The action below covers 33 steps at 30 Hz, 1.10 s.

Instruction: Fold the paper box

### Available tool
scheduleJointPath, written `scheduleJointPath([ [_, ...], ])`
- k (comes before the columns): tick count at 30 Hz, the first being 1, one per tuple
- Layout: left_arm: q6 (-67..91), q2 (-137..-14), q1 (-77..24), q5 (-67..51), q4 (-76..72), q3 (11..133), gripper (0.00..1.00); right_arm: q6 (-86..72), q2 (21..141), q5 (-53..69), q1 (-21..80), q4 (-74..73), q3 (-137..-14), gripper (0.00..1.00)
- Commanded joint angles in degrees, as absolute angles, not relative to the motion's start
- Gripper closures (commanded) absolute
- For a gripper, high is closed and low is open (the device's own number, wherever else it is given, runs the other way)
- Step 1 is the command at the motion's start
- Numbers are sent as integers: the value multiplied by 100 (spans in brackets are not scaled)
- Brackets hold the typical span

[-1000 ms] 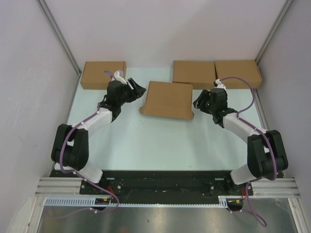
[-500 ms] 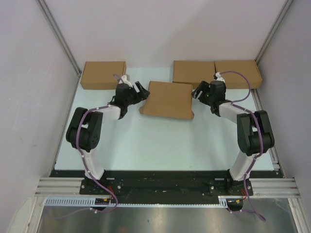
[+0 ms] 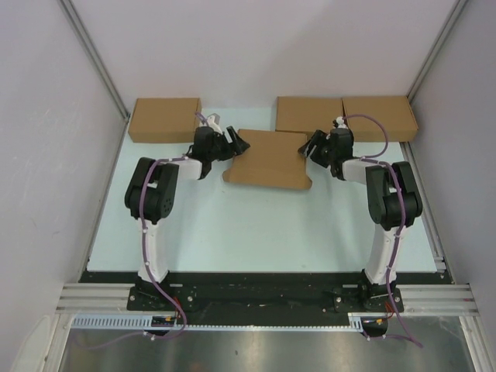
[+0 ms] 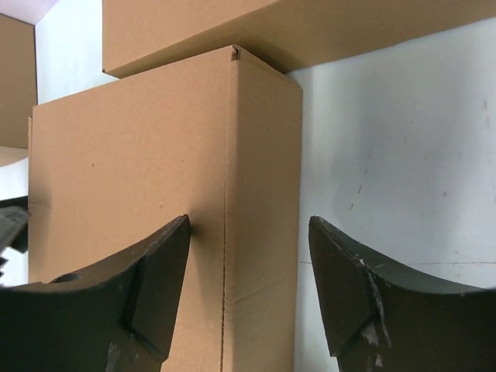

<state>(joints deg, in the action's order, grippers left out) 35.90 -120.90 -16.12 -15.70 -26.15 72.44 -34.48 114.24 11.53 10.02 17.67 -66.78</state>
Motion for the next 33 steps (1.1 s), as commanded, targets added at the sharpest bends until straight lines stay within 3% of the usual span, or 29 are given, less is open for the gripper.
scheduleJointPath([
  [1, 3524, -12278, -1617, -2284, -2584, 7664, 18, -3480, 11567, 1318, 1054, 1557, -6838, 35],
  [12, 3673, -11892, -1960, -2864, -2751, 6857, 30, -3568, 10504, 1143, 1213, 1450, -5250, 45],
  [23, 3481, -11163, -2372, -3068, -2382, 6109, 33, -3595, 9141, 898, 1546, 1275, -3982, 57],
  [33, 3612, -11267, -2918, -3085, -2689, 5871, 55, -3867, 9351, 993, 1916, 1555, -4043, 62],
])
